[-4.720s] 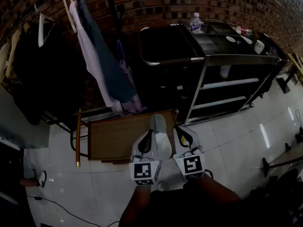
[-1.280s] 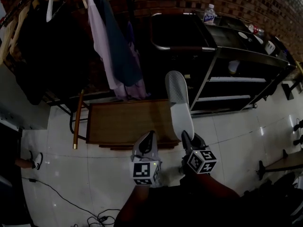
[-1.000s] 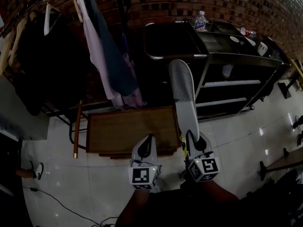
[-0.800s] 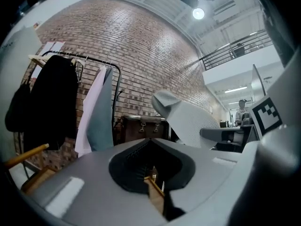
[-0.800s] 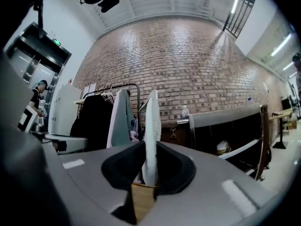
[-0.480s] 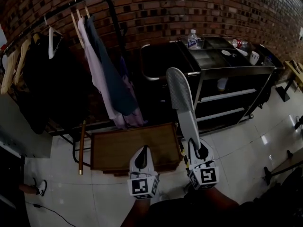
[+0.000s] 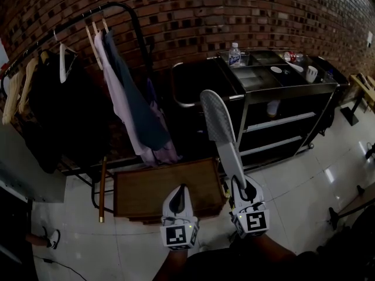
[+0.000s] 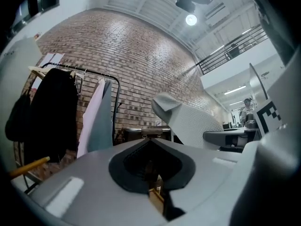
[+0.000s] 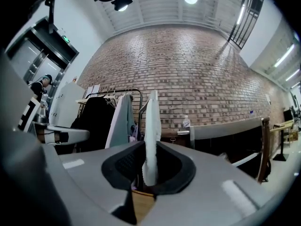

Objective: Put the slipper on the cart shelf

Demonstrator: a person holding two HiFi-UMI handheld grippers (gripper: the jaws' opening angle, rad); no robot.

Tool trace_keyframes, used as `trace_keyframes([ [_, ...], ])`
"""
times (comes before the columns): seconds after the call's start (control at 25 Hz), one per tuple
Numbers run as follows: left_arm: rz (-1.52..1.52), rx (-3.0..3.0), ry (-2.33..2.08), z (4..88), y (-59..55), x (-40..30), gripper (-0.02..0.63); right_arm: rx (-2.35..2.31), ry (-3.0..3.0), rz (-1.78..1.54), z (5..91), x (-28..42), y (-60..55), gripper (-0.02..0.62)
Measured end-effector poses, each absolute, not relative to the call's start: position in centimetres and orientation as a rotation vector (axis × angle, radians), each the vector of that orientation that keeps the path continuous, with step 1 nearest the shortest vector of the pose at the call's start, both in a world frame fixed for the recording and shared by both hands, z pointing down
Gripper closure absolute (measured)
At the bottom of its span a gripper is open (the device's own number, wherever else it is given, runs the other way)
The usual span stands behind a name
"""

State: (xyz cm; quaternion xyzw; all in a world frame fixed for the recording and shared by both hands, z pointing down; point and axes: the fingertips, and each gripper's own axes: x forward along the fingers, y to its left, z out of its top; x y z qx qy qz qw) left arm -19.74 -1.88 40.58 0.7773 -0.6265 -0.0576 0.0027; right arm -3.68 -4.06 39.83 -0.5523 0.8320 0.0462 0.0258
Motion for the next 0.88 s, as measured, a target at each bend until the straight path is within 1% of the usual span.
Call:
trace_keyframes([
  [0.2, -0.143, 2.410, -1.977, 41.5, -2.6, -19.2, 0.591, -1.726, 2.582, 0.125, 40.8, -2.5, -4.3, 0.534],
  [0.4, -0.123, 2.409, -1.953, 41.6, -3.6, -16.8, 0.591, -1.801, 2.580, 0.069, 42.3, 0.7, -5.0, 0.534],
  [0.64, -0.083, 2.452, -1.842, 42.3, -6.0, -10.9, 0.591, -1.962, 2.592, -0.036, 45.4, 6.9, -5.8, 0.534],
  [0.88, 0.021, 2.517, -1.747, 43.9, -8.6, -4.7, 0.591, -2.106, 2.614, -0.268, 51.2, 12.6, -6.9, 0.534],
])
